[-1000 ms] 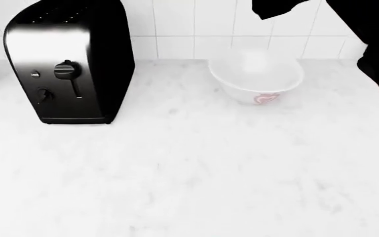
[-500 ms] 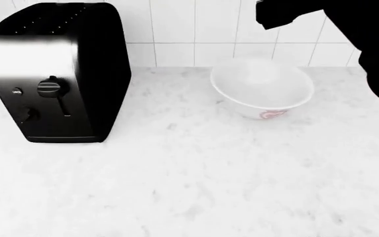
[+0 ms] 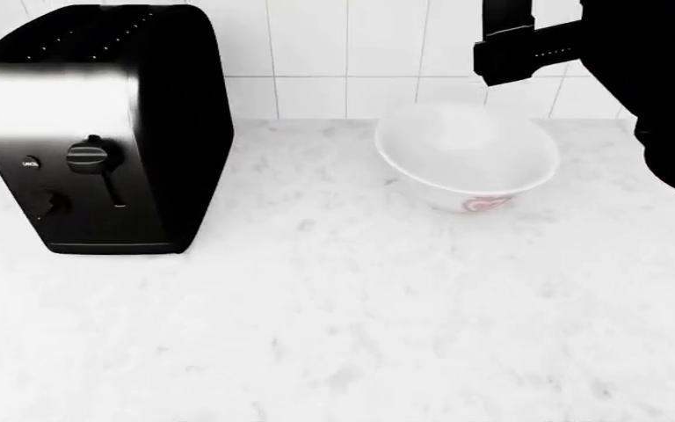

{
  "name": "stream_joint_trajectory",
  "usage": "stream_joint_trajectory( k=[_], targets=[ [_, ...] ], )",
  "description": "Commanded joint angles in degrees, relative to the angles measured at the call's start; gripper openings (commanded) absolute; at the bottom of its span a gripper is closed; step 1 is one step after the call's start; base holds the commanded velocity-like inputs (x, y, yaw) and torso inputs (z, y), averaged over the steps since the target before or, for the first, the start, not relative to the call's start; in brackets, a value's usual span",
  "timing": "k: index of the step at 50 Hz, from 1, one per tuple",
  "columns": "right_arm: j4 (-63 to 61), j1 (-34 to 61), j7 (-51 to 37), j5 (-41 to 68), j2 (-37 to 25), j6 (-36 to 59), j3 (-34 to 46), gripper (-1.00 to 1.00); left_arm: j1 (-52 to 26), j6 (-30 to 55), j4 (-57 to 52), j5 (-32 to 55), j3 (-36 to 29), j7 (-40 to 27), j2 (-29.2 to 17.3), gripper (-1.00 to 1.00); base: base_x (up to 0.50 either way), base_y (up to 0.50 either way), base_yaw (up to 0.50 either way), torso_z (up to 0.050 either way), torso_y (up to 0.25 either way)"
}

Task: Place the two vegetables and bowl onto the tray for setting up a vegetable dip station.

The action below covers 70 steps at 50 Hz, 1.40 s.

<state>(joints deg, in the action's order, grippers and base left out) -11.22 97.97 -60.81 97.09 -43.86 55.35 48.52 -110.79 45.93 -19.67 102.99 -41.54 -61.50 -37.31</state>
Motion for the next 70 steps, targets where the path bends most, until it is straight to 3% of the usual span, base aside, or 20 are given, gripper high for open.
stream_joint_trajectory(
  k=[1, 30, 70],
  targets=[
    [3.4, -2.0, -1.3, 1.7, -0.7, 0.7, 1.2, 1.0, -0.2, 0.1, 0.1, 0.0, 0.0, 0.1, 0.0, 1.0, 0.0, 0.0, 0.0, 0.0, 0.0],
    [14.4, -9.1, 0.9, 12.3, -1.4, -4.4, -1.9, 1.0, 0.1, 0.0, 0.0, 0.1, 0.0, 0.1, 0.1, 1.0, 0.0, 0.0, 0.0, 0.0, 0.0],
    [19.8, -14.7, 2.8, 10.6, -2.2, -7.6, -1.0, 1.0, 0.1, -0.1, -0.1, 0.3, -0.1, -0.1, 0.4, 1.0, 0.0, 0.0, 0.0, 0.0, 0.0]
  ],
)
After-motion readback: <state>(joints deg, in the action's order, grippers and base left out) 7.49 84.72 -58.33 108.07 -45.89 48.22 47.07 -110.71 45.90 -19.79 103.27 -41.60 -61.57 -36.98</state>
